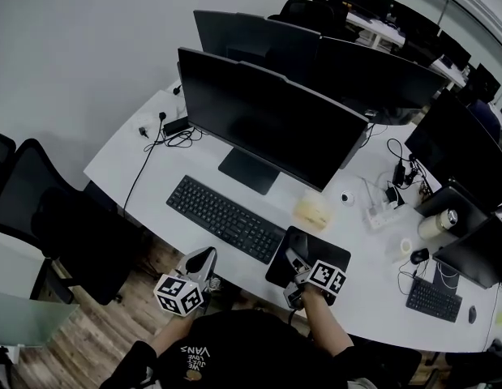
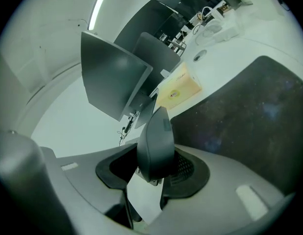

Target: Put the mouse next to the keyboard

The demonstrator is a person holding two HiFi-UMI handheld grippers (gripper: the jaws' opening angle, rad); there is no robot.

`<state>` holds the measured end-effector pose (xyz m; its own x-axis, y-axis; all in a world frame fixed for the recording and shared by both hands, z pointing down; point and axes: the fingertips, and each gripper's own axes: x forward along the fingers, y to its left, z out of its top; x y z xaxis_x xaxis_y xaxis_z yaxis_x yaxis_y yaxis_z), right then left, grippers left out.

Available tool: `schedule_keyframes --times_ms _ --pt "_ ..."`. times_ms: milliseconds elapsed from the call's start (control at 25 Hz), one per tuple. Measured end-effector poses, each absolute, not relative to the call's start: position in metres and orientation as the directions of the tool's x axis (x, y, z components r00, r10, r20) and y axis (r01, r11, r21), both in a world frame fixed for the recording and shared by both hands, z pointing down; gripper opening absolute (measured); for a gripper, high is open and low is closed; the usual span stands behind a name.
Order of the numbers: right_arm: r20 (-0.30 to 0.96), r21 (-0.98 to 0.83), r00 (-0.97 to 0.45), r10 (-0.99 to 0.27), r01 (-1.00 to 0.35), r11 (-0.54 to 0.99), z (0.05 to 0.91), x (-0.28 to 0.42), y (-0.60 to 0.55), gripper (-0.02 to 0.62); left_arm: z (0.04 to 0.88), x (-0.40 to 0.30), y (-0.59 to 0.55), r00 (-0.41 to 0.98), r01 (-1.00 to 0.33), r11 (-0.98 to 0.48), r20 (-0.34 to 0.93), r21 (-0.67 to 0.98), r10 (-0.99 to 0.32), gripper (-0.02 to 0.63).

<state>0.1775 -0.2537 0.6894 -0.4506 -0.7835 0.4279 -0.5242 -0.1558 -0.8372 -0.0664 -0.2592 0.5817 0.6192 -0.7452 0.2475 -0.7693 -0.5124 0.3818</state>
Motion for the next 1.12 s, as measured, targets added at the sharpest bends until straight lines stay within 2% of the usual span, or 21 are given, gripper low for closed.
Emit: schedule_keyframes --times_ms 480,760,960,1120 --pt "0.513 -0.808 -0.401 -0.758 -0.523 -0.27 0.72 0.173 -0.268 0.175 0.59 -0.085 -0.276 0.62 -0.765 -0.5 0.257 0.405 -0.741 0.002" --pt "0.539 -0.813 -0.441 -0.717 -0.497 -0.305 0.729 0.163 -0.267 0.175 0.594 -0.088 -0.274 0.617 -0.766 -0.49 0.262 0.417 -0.742 0.002" --pt "0.59 -0.757 -0.419 -0.69 -0.584 -0.293 0.727 0.16 -0.27 0.176 0.596 -0.092 -0.27 0.607 -0.772 -0.476 0.267 0.421 -0.749 0.002" --pt "0.615 -0.712 -0.4 -0.679 -0.651 -0.261 0.724 0.16 -0.274 0.258 0.598 -0.094 -0.268 0.598 -0.777 -0.466 0.267 0.422 -0.755 0.002"
